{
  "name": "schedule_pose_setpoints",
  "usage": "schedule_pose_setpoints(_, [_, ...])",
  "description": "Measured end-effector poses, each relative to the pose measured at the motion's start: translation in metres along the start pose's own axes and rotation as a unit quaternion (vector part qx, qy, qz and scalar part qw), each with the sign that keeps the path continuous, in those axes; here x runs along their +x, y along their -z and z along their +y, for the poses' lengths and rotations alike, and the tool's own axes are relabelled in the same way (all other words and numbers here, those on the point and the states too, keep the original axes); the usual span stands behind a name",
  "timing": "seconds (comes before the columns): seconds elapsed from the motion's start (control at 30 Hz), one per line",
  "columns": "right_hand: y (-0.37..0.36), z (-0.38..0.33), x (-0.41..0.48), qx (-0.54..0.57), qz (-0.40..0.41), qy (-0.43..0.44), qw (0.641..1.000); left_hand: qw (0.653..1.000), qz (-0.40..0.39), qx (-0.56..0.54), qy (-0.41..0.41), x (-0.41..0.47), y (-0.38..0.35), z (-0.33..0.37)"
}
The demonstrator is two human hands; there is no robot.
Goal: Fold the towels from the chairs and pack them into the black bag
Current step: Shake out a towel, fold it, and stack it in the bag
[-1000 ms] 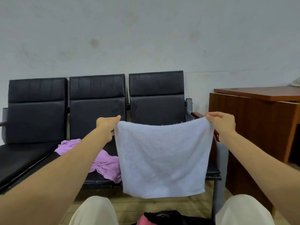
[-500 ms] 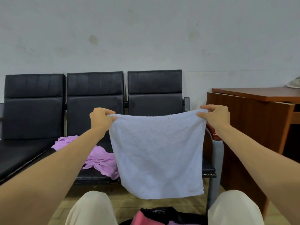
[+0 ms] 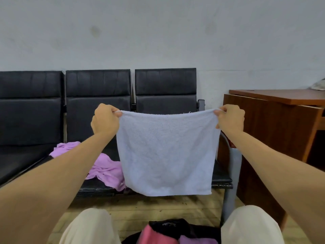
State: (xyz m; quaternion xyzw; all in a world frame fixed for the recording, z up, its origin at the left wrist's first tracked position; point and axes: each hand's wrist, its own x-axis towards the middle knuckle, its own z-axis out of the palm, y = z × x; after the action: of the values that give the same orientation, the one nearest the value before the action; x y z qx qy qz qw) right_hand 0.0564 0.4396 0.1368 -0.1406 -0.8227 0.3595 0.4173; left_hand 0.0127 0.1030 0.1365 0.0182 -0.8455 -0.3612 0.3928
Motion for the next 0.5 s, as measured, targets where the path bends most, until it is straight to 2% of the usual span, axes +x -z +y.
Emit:
schedule_pose_setpoints(0.1, [-0.007, 0.000, 0.006, 0.018, -0.015, -0.013, 1.000, 1.000, -0.015, -0.015, 0.023, 0.003, -0.005, -0.001])
schedule_pose_setpoints(0.17, [-0.013, 0.000, 0.014, 0.031, -0.027, -0.027, 0.999, 0.989, -0.033, -0.116, 0.089, 0.007, -0.011, -0.003])
schedule_pose_setpoints(0.23, [-0.022, 0.002, 0.023, 0.047, -0.031, -0.034, 0.998, 0.959, -0.054, -0.231, 0.157, 0.011, -0.021, -0.005])
schedule_pose_setpoints(0.27, [-0.030, 0.006, 0.029, 0.044, -0.035, -0.034, 0.998, 0.950, -0.059, -0.252, 0.176, 0.012, -0.030, -0.007])
schedule_pose_setpoints(0.4, [-0.062, 0.022, 0.037, 0.038, -0.051, -0.039, 0.997, 0.938, -0.070, -0.280, 0.191, 0.016, -0.063, -0.020])
schedule_pose_setpoints(0.5, [-0.090, 0.043, 0.042, 0.048, -0.047, -0.052, 0.996, 0.930, -0.108, -0.290, 0.199, 0.017, -0.092, -0.035])
